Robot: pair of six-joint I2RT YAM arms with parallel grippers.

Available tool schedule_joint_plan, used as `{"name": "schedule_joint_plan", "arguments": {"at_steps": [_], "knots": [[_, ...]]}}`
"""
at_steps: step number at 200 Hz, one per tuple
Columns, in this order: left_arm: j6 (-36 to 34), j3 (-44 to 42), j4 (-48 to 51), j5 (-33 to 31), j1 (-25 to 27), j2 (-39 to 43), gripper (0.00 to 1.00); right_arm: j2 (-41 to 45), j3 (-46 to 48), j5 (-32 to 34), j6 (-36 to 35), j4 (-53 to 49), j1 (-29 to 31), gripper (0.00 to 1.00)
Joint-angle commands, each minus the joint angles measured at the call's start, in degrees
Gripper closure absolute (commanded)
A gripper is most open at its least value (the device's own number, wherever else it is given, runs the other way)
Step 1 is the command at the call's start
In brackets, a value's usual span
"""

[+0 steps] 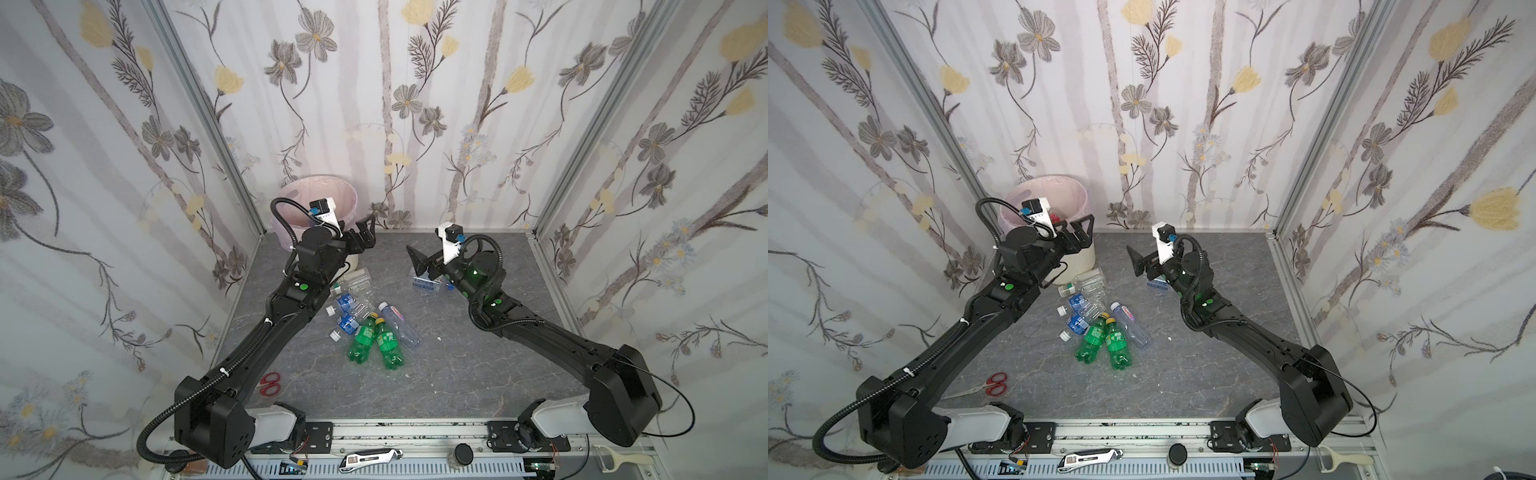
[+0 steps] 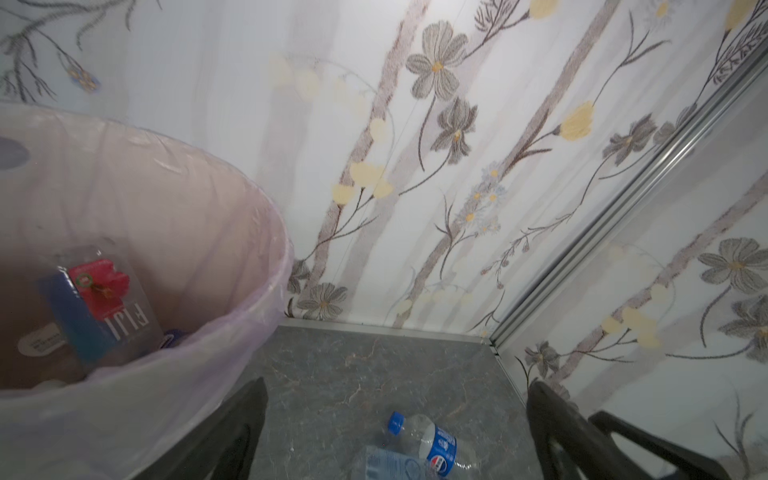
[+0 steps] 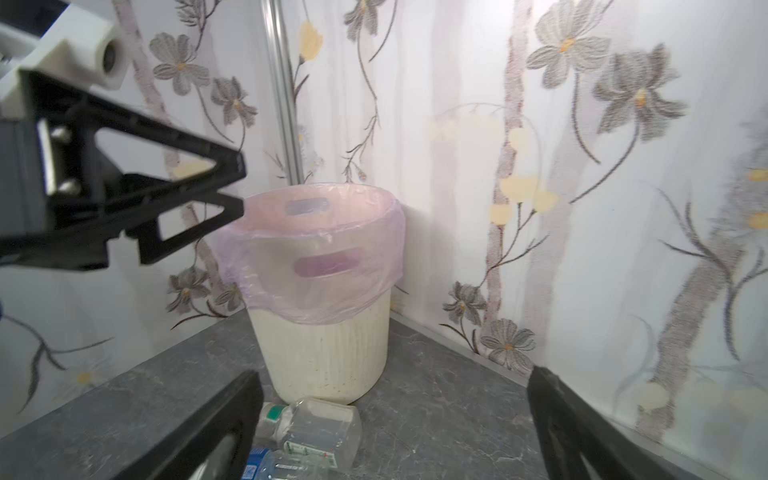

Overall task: Throw the plastic bottles in the bin
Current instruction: 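Move both grippers back down over the bottle pile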

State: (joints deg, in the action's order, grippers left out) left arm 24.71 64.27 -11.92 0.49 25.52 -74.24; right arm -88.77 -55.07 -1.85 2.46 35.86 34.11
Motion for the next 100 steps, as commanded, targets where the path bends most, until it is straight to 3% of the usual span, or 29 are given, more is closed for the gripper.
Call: {"name": "schedule_joint_plan", "arguments": {"at_steps": [1, 53, 100], "knots": [[0.1, -3.8, -2.7, -0.8, 2.3, 0.0, 0.00, 0.2, 0.6, 3.0, 5.6, -4.3, -3.3, 0.00], [3.3, -8.1, -4.9, -1.0, 6.2, -3.0, 0.00, 0.7, 5.1, 2.7, 7.5, -13.9, -4.9, 0.00], [5.1, -8.3, -5.0, -0.9, 7.4, -5.1, 0.00, 4.3, 16.3, 1.7, 10.9, -17.4, -1.4, 0.00]]}}
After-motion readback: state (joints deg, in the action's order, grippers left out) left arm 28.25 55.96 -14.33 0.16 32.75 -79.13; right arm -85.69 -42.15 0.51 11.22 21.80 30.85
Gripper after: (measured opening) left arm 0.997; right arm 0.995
